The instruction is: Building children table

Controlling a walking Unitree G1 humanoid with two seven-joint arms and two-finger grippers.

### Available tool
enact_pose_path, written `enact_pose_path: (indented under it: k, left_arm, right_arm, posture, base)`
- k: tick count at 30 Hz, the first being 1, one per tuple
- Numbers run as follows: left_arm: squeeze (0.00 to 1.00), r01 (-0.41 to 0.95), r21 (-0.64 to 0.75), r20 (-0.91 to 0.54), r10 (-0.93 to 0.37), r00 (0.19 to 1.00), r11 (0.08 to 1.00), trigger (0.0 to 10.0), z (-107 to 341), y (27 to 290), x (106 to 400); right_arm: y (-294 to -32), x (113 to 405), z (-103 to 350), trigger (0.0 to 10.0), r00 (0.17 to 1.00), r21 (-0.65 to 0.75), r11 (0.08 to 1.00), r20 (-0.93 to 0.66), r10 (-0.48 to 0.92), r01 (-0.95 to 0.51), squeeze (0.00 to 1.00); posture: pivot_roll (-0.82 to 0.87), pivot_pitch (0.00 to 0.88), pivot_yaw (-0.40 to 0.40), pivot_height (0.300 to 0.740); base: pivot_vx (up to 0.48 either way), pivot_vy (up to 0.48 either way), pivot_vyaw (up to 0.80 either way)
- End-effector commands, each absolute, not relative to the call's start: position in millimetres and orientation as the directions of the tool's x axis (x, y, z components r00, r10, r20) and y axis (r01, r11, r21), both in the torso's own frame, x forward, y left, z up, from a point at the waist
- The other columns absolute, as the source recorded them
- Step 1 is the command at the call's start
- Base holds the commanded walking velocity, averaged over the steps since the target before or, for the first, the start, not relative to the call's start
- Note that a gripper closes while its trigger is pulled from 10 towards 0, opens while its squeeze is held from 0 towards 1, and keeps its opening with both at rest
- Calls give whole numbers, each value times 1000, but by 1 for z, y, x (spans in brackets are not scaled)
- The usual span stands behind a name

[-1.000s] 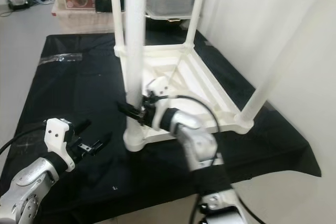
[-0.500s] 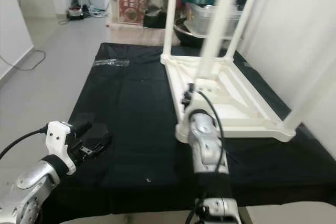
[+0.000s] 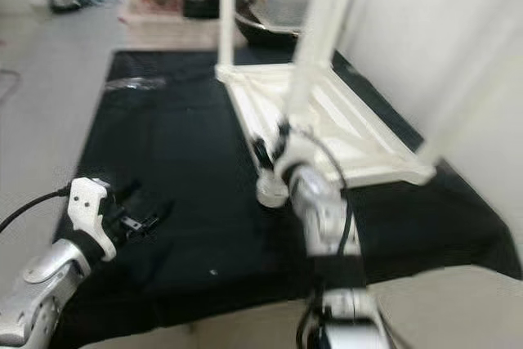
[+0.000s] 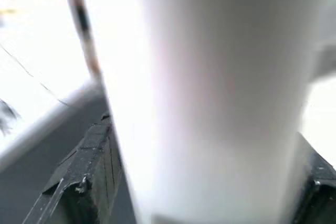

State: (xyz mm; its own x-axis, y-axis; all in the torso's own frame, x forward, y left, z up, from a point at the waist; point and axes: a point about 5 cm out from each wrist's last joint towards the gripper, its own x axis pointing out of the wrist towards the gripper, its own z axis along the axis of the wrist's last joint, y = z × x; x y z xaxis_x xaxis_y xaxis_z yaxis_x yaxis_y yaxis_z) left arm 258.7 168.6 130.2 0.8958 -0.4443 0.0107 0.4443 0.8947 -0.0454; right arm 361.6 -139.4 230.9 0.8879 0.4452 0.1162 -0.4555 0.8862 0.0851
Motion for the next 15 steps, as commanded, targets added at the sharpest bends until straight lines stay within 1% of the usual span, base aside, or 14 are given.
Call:
enact_pose_path:
  k: [1, 4, 5, 6, 7, 8, 9, 10, 11, 12, 13, 14, 15]
  left_arm:
    - [0, 446, -53, 1, -446, 895, 894, 10000, 128, 169, 259]
    - [0, 444, -54, 3, -445, 896, 894, 10000, 128, 168, 260]
    - [0, 444, -54, 3, -445, 896, 894, 10000, 128, 168, 260]
    - [0, 442, -55, 5, -442, 897, 895, 10000, 128, 168, 259]
    - [0, 442, -55, 5, -442, 897, 895, 10000, 128, 168, 259]
    - [0, 442, -55, 6, -442, 897, 896, 10000, 129, 167, 259]
    - [0, 442, -55, 6, -442, 897, 895, 10000, 129, 167, 258]
    - [0, 442, -55, 6, -442, 897, 895, 10000, 129, 167, 258]
    - [0, 442, -55, 6, -442, 897, 895, 10000, 129, 167, 258]
    - [0, 442, -55, 6, -443, 897, 895, 10000, 130, 166, 257]
    - [0, 443, -56, 6, -443, 896, 895, 10000, 130, 166, 257]
    - [0, 443, -56, 6, -443, 896, 895, 10000, 130, 165, 256]
    - [0, 443, -56, 6, -444, 896, 895, 10000, 130, 165, 255]
  right_arm:
    - [-136, 362, 225, 10000, 838, 95, 835, 131, 529, -542, 0]
    - [-135, 364, 218, 10000, 782, 86, 778, 109, 613, -622, 0]
    - [-135, 364, 218, 10000, 782, 86, 778, 109, 613, -622, 0]
    - [-127, 359, 206, 10000, 706, 62, 703, 72, 705, -709, 0]
    - [-127, 359, 206, 10000, 706, 62, 703, 72, 705, -709, 0]
    - [-124, 357, 202, 10000, 681, 54, 679, 58, 730, -732, 0]
    - [-119, 356, 194, 4078, 665, 62, 662, 38, 746, -747, 0]
    - [-119, 356, 194, 4078, 665, 62, 662, 38, 746, -747, 0]
    - [-116, 355, 188, 0, 659, 69, 657, 26, 751, -751, 0]
    - [-113, 358, 179, 0, 718, 59, 717, -16, 696, -694, 0]
    - [-114, 363, 170, 0, 788, 41, 791, -67, 612, -611, 0]
    - [-122, 371, 163, 0, 886, 15, 892, -113, 450, -452, 0]
    - [-141, 376, 157, 0, 970, 29, 982, -153, 191, -188, 0]
  posture:
    - [59, 0, -87, 740]
    - [64, 0, -91, 740]
    - [64, 0, -91, 740]
    - [69, 0, -94, 740]
    - [69, 0, -94, 740]
    - [69, 0, -94, 740]
    - [75, 0, -98, 740]
    - [75, 0, -98, 740]
    - [75, 0, -98, 740]
    - [75, 0, -97, 740]
    - [72, 0, -95, 740]
    - [70, 0, -95, 740]
    - [67, 0, -94, 740]
  base:
    - [0, 0, 0]
    - [0, 0, 0]
    - [0, 0, 0]
    - [0, 0, 0]
    - [0, 0, 0]
    - [0, 0, 0]
    - [0, 0, 0]
    - [0, 0, 0]
    - [0, 0, 0]
    - [0, 0, 0]
    - [0, 0, 0]
    - [0, 0, 0]
    - [0, 0, 0]
